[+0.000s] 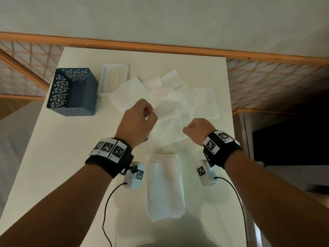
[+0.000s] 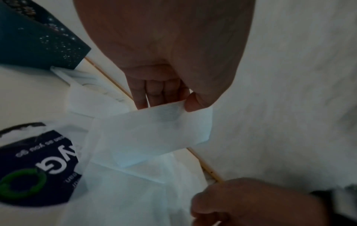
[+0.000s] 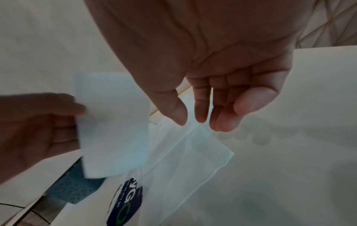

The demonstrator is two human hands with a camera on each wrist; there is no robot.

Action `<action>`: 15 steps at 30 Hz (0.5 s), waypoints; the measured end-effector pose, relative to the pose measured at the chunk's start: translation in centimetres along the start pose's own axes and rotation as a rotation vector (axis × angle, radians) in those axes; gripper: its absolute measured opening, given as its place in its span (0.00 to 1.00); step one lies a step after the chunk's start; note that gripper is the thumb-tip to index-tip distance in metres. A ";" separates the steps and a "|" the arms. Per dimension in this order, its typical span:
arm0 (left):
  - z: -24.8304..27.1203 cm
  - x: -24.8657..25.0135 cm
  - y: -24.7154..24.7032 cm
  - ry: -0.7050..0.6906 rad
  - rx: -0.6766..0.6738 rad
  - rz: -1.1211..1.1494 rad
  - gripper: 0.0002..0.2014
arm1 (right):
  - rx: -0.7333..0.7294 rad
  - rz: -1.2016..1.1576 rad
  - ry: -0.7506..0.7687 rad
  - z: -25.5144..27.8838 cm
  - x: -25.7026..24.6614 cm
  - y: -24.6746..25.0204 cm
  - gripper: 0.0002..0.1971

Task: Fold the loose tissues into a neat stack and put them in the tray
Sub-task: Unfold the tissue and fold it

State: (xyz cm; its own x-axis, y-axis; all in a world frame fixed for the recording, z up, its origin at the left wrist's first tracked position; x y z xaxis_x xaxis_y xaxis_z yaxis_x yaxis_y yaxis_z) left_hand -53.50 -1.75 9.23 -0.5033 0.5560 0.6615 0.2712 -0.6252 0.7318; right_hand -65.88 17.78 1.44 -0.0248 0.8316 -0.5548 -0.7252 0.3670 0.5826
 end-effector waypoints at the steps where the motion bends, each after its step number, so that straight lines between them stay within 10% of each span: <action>1: 0.6 0.0 0.2 0.028 -0.004 0.066 0.04 | 0.000 0.006 -0.011 -0.4 -0.1 -0.2 0.12; 15: 10.6 -4.0 -3.2 0.494 -0.222 0.821 0.08 | 0.146 -0.029 -0.026 -4.9 -1.6 -1.9 0.27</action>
State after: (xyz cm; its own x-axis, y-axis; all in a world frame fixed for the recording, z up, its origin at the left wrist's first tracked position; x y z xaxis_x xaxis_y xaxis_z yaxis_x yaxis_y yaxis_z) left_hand -43.64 3.84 6.00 -0.5274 -0.3577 0.7706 0.5554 -0.8316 -0.0059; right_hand -67.80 13.71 -1.68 0.0139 0.8298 -0.5579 -0.6172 0.4461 0.6481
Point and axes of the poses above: each hand's wrist, its own z-axis away from the middle knuckle, its own y-axis out of the back of the hand, x = y × z, the point moved 8 cm from there along -z, towards the middle knuckle, and after that the axes turned 10 degrees about -z, right-handed, at the moved point
